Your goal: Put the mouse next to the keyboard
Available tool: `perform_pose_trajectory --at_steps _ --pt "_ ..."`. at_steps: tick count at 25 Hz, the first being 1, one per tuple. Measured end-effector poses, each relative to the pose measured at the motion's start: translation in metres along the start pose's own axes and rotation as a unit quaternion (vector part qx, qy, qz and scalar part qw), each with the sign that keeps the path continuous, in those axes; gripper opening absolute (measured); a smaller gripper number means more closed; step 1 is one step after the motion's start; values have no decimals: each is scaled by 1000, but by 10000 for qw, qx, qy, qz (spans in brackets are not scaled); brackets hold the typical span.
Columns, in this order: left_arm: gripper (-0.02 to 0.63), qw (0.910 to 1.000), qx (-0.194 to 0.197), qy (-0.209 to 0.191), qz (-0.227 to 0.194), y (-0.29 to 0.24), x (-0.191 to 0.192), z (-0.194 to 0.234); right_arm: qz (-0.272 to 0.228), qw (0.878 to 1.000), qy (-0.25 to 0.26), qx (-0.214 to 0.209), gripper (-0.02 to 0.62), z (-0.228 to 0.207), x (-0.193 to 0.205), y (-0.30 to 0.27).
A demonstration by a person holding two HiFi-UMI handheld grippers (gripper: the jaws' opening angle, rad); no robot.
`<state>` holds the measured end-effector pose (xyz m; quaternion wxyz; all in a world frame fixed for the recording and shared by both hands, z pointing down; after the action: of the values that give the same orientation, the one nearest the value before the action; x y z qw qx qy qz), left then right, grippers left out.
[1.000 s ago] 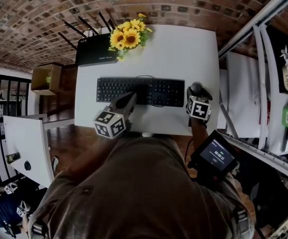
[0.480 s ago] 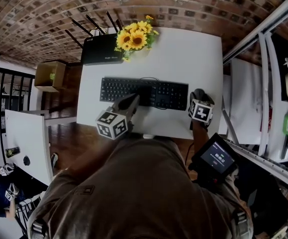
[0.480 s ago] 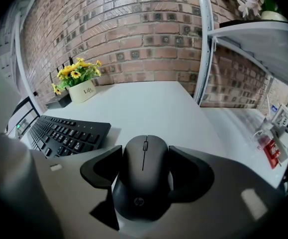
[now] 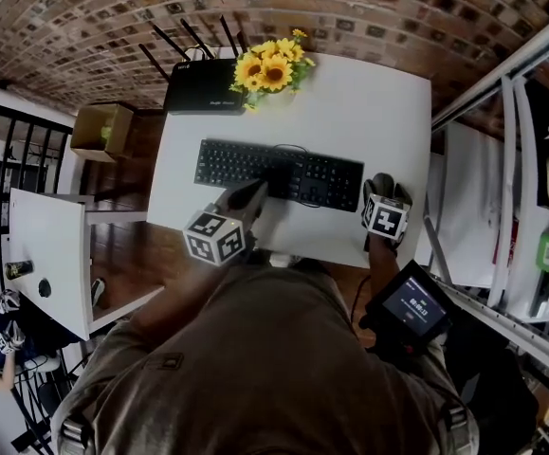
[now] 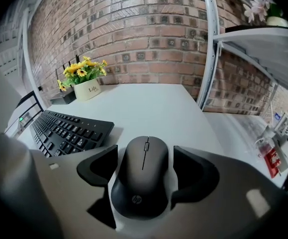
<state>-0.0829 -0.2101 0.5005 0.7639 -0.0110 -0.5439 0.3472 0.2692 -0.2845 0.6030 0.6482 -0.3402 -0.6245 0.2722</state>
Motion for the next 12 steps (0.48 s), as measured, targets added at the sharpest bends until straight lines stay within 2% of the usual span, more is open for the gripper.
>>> perform_pose_trajectory --at_steps 6,9,12 --pt "2 9997 -208 120 -85 16 9 -2 -449 9983 380 -1 365 2 -9 21" --pt "2 9997 -193 105 -103 24 14 -1 -755 9959 493 21 364 10 -15 41" --pt "2 9999 -70 67 -140 29 18 -4 -1035 9932 538 -63 330 20 -14 65"
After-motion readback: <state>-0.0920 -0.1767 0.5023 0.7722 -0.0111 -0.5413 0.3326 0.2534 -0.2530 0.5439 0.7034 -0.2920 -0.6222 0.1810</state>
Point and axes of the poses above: the fingertips, and each gripper's own axes: y backward along the fingers, z to its left, x out of its underside, the point moved 10 cm from there along y, backward along the fingers, and after that the axes turned 1 degree about -y, right-handed, at the moved point
